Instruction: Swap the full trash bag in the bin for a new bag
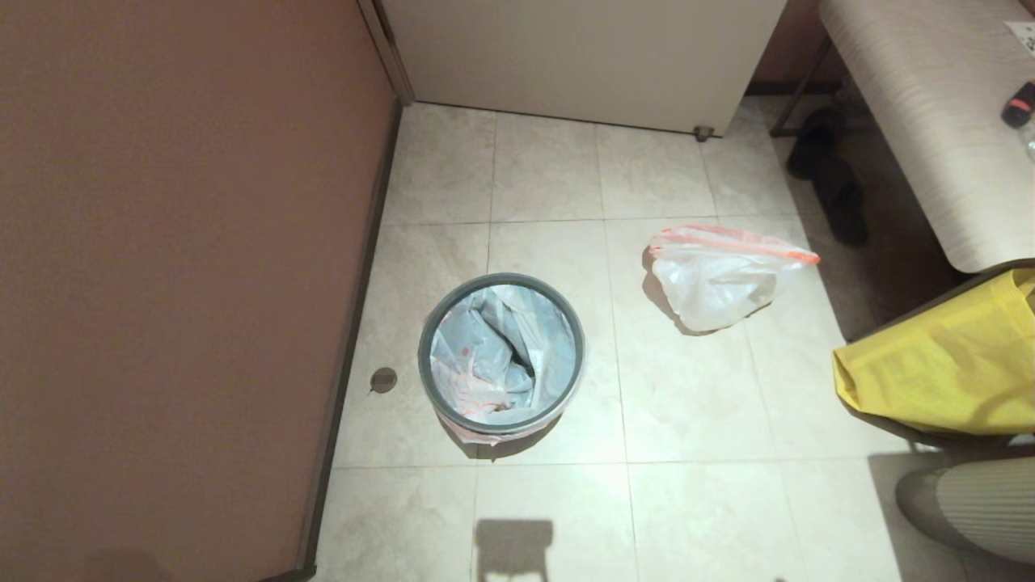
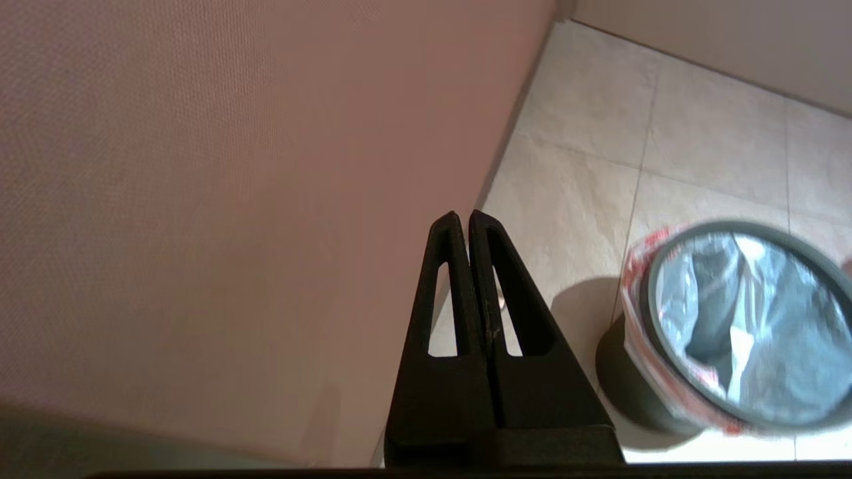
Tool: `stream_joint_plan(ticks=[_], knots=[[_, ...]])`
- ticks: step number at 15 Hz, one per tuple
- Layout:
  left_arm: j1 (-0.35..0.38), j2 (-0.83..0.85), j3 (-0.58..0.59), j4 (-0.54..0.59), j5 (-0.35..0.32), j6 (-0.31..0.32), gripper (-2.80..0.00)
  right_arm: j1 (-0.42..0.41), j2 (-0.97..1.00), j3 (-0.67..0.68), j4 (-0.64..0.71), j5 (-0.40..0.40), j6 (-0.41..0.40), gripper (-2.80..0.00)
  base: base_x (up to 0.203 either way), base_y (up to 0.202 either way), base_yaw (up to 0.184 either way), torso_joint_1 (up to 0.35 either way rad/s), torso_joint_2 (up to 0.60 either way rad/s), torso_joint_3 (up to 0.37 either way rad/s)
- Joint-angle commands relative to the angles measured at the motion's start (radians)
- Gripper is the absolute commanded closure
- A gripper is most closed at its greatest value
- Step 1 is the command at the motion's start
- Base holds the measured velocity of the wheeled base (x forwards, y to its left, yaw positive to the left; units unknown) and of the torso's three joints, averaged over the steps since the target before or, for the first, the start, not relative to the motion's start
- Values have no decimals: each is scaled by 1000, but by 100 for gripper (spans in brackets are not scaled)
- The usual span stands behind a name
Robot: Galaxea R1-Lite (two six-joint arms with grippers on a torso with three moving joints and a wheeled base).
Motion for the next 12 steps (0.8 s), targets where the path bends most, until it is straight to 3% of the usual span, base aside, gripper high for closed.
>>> stream_joint_plan(ticks=[1,6,8,12], knots=[[-8,-148,-4,153,-31,33,0,4,-10,-46,61,6,-76,0,0,0,0,0,0,0],[-11,-159,19,177,-111,50,0,24,41,-127,77,-3,-86,0,0,0,0,0,0,0],[-11,-159,52,175,-211,82,0,33,68,-147,97,-2,-87,0,0,0,0,0,0,0],[-11,-159,196,121,-289,175,0,26,-1,-108,146,5,-79,0,0,0,0,0,0,0]])
